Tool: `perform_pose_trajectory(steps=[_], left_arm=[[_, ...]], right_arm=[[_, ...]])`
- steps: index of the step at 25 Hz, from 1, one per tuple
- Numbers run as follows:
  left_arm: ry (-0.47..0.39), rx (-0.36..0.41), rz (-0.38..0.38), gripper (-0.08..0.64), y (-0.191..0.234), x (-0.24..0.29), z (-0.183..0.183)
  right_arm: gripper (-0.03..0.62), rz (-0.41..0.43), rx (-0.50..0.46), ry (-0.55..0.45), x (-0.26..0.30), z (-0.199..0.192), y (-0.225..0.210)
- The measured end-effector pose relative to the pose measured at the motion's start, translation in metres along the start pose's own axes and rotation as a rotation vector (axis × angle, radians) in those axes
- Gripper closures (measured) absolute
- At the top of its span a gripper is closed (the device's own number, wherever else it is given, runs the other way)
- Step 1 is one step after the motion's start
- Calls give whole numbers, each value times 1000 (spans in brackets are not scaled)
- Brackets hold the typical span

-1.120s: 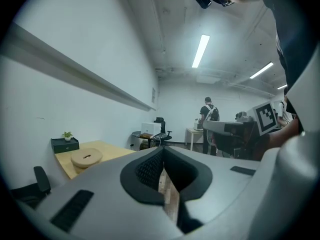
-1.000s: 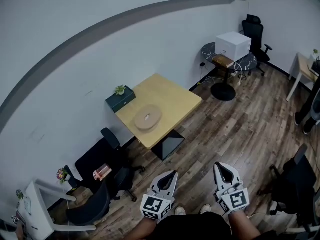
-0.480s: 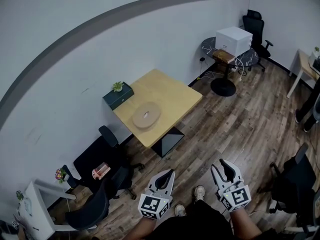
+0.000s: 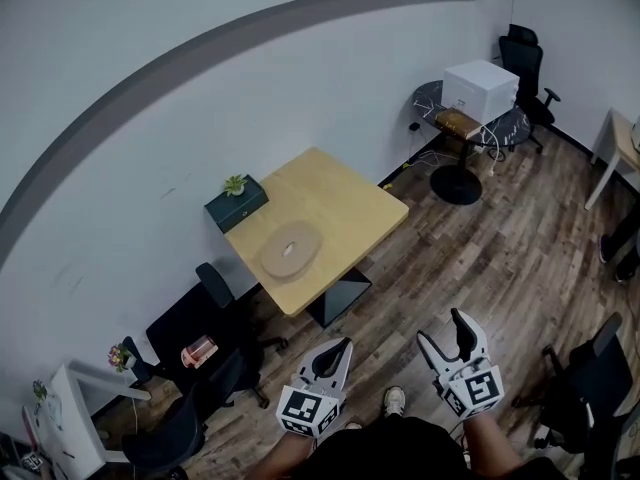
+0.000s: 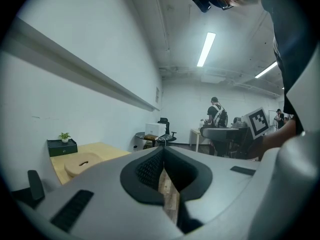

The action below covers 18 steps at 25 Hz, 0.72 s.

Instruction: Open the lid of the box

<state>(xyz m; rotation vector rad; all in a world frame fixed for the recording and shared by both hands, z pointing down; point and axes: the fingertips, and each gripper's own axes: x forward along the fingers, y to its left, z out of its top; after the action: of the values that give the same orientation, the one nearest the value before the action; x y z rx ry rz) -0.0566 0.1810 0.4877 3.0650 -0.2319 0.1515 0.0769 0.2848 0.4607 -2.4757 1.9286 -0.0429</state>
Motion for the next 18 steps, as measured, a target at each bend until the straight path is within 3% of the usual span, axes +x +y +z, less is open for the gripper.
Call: perform_pose_trajectory(steps=[9,18], left_arm=[[11,4,57,541,7,65,11],[35,-8,106,541,15,91,6]], right_arm=[[149,75,34,-13,34,5,-65],[121,193,10,0,76,3,-77]])
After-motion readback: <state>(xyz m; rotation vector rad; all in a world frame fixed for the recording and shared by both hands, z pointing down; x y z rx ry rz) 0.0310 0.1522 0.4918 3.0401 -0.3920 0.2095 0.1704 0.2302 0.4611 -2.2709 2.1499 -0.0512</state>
